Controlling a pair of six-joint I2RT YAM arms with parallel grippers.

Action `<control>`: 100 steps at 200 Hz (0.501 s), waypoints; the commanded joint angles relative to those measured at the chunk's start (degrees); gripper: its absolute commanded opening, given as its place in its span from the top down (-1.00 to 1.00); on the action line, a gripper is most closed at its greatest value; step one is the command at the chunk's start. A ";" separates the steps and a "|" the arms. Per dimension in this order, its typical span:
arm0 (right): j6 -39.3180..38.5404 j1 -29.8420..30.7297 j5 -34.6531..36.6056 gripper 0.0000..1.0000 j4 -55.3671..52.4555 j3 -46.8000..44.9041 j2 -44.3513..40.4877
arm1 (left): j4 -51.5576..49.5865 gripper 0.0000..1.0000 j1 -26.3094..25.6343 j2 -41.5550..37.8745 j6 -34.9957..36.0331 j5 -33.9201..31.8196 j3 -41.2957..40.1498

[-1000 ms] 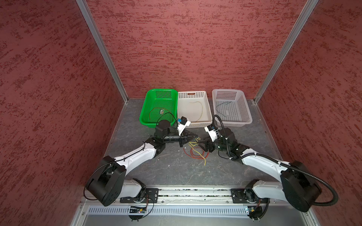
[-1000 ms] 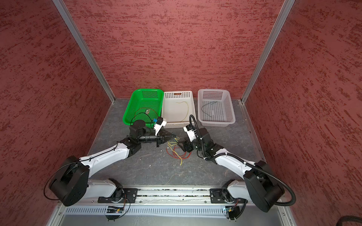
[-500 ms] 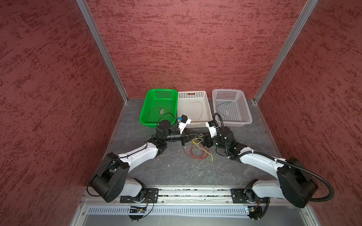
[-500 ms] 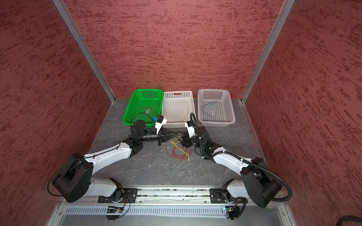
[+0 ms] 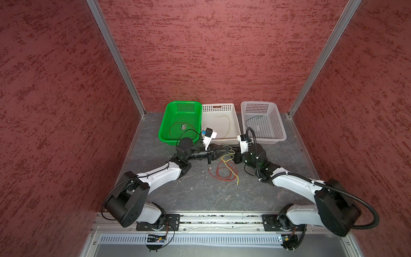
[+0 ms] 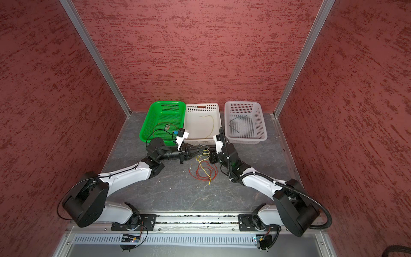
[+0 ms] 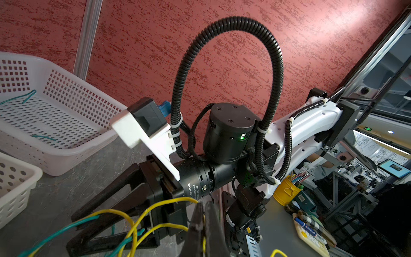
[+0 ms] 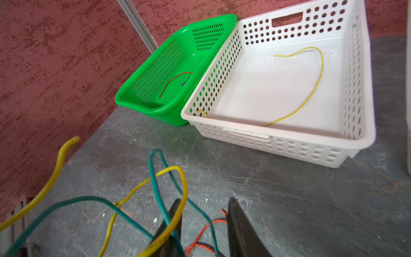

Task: Untangle and sort cables by color
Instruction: Untie the cable.

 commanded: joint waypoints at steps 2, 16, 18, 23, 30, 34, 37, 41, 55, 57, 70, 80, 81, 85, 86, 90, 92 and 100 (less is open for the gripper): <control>0.44 0.33 4.77 0.38 0.58 -0.64 -1.13 | 0.53 1.00 -0.48 -3.44 -1.44 1.65 2.50; 0.75 0.33 5.72 0.44 0.00 -1.07 -1.02 | -2.29 1.00 -0.50 -5.73 -0.61 1.65 3.45; 0.83 0.33 5.78 0.44 -0.07 -1.11 -0.97 | -2.62 1.00 -0.48 -6.07 -0.42 1.71 3.64; 1.01 0.33 6.03 0.46 -0.30 -1.20 -0.93 | -3.63 1.00 -0.48 -6.94 -0.19 1.69 3.96; 1.14 0.37 6.32 0.48 -0.59 -1.26 -0.71 | -4.99 1.00 -0.48 -8.13 0.23 1.65 4.41; 1.18 0.32 6.44 0.49 -0.77 -1.30 -0.67 | -5.82 1.00 -0.48 -8.79 0.60 1.65 4.55; 1.22 0.30 6.56 0.50 -0.92 -1.37 -0.57 | -6.38 1.00 -0.48 -9.32 0.75 1.57 4.77; 1.38 0.33 6.65 0.51 -1.01 -1.39 -0.50 | -7.17 1.00 -0.48 -10.02 1.11 1.60 5.00; 1.59 0.24 6.76 0.53 -1.47 -1.65 -0.09 | -9.82 1.00 -0.39 -12.31 2.22 1.32 5.64; 1.63 0.24 6.77 0.54 -1.54 -1.72 0.01 | -10.17 1.00 -0.39 -12.61 2.42 1.28 5.73; 1.75 0.24 7.01 0.58 -1.68 -2.15 0.19 | -12.46 1.00 -0.31 -14.36 3.47 1.04 6.20; 1.93 0.24 7.10 0.61 -1.72 -2.57 0.33 | -14.12 1.00 -0.22 -15.70 4.34 0.74 6.50; 1.94 0.24 7.11 0.61 -1.74 -2.59 0.32 | -14.34 1.00 -0.21 -15.81 4.42 0.71 6.49; 1.98 0.24 7.17 0.62 -1.85 -2.76 0.34 | -15.09 1.00 -0.13 -16.30 4.75 0.58 6.73; 1.96 0.24 7.19 0.62 -1.90 -2.82 0.32 | -15.27 1.00 -0.08 -16.41 4.81 0.59 6.78; 1.92 0.24 7.23 0.64 -1.98 -2.96 0.39 | -15.98 1.00 0.02 -16.85 5.15 0.59 6.90; 1.94 0.24 7.28 0.65 -2.02 -3.03 0.39 | -16.33 1.00 0.11 -17.04 5.35 0.55 7.03; 2.01 0.24 7.41 0.69 -2.25 -3.44 0.39 | -17.50 1.00 0.46 -17.90 6.05 0.45 7.34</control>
